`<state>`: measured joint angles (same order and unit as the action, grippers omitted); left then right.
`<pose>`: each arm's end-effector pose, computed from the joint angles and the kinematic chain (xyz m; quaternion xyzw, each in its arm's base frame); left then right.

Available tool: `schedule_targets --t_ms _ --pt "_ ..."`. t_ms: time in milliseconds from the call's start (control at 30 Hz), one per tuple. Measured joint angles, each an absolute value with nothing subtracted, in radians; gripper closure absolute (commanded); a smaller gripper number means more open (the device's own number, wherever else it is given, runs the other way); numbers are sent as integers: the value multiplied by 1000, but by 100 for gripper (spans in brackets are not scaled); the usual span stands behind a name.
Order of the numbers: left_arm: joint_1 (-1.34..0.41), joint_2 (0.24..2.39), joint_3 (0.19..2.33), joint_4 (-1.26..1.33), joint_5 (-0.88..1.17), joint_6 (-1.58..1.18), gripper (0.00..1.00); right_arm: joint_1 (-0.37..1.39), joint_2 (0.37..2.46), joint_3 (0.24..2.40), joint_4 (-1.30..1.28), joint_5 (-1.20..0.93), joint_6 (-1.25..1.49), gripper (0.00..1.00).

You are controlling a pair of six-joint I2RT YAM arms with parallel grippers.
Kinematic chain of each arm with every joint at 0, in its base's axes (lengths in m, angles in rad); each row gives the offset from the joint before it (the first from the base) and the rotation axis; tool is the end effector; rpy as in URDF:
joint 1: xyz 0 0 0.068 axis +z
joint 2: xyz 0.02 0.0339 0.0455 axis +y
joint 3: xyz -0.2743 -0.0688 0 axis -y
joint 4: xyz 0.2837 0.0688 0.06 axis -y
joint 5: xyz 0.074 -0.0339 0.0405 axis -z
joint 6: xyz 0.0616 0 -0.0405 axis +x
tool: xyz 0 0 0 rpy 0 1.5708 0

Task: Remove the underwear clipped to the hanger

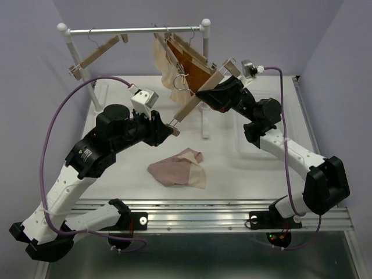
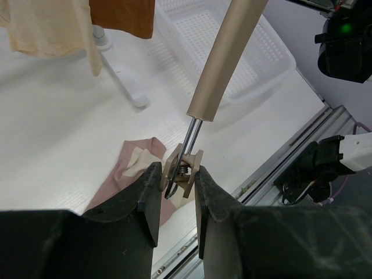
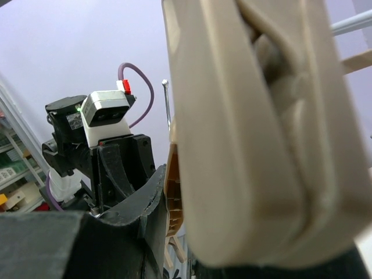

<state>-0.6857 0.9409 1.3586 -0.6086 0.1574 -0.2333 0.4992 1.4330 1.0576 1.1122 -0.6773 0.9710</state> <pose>0.1686 -0.1504 0.4795 0.2212 0.7381 -0.3358 0.5418 0.2964 0.2056 0.4190 -0.2061 0.4424 0.6782 0.5494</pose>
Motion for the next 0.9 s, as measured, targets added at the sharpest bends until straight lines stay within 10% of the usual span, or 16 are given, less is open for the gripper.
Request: schedule_targets --t_ms 67,267,900 --pt "-686 940 1353 -608 157 -234 98 499 1431 1052 1108 -676 970 99" --pt "-685 926 1319 -579 138 -241 5 499 1426 1042 1103 -681 937 99" --pt "-665 844 1140 -266 162 -271 1 490 1424 956 1086 -762 935 99"
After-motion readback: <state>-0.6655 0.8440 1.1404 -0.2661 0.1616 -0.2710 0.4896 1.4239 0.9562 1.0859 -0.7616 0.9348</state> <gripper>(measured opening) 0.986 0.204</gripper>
